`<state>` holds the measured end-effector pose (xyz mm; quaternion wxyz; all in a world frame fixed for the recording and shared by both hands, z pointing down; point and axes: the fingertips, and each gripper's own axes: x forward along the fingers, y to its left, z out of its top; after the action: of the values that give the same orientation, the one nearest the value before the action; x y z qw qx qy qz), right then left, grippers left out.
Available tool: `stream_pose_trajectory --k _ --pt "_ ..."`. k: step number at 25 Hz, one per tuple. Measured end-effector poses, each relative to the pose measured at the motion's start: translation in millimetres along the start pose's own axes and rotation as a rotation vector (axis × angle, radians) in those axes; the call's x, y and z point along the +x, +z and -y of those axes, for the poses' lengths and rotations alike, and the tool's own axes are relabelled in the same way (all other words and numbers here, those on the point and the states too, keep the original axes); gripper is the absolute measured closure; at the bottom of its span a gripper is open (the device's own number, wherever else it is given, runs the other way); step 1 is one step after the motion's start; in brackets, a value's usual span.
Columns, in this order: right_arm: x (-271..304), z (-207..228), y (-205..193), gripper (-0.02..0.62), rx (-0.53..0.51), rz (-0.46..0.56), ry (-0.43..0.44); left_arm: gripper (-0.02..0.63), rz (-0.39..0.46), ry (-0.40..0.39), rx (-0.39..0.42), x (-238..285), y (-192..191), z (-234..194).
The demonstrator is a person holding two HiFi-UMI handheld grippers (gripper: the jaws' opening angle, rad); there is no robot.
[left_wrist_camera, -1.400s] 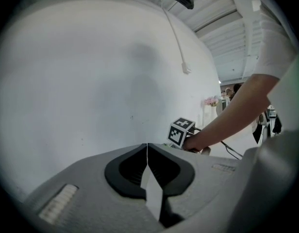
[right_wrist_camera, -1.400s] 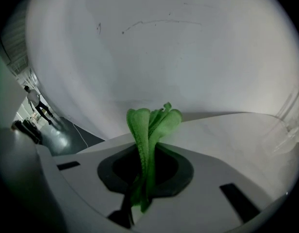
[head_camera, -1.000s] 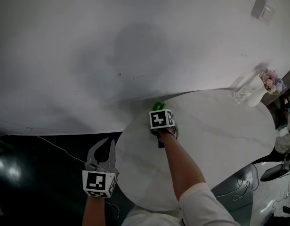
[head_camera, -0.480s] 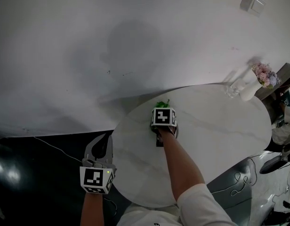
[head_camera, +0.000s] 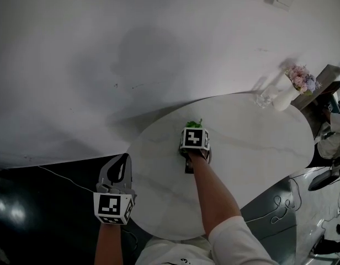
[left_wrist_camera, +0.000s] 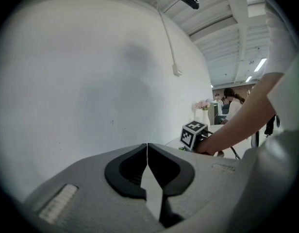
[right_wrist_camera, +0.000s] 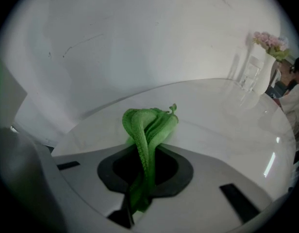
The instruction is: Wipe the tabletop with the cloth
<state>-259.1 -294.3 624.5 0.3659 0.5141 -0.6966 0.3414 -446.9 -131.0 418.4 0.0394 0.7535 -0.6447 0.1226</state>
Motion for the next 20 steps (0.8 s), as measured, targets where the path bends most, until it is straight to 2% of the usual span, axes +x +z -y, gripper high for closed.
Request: stream_pose_trajectory --k 9,20 --pt "-16.6 34.9 -21.6 0.552 0.078 -0.004 -0.049 0.586 0.018 -0.047 0.002 10.0 9.2 19.3" --pt "-33.9 72.4 -43.4 0.552 0.123 0.017 -0.101 0.586 0.020 -0.100 0.001 16.2 11.7 41.7"
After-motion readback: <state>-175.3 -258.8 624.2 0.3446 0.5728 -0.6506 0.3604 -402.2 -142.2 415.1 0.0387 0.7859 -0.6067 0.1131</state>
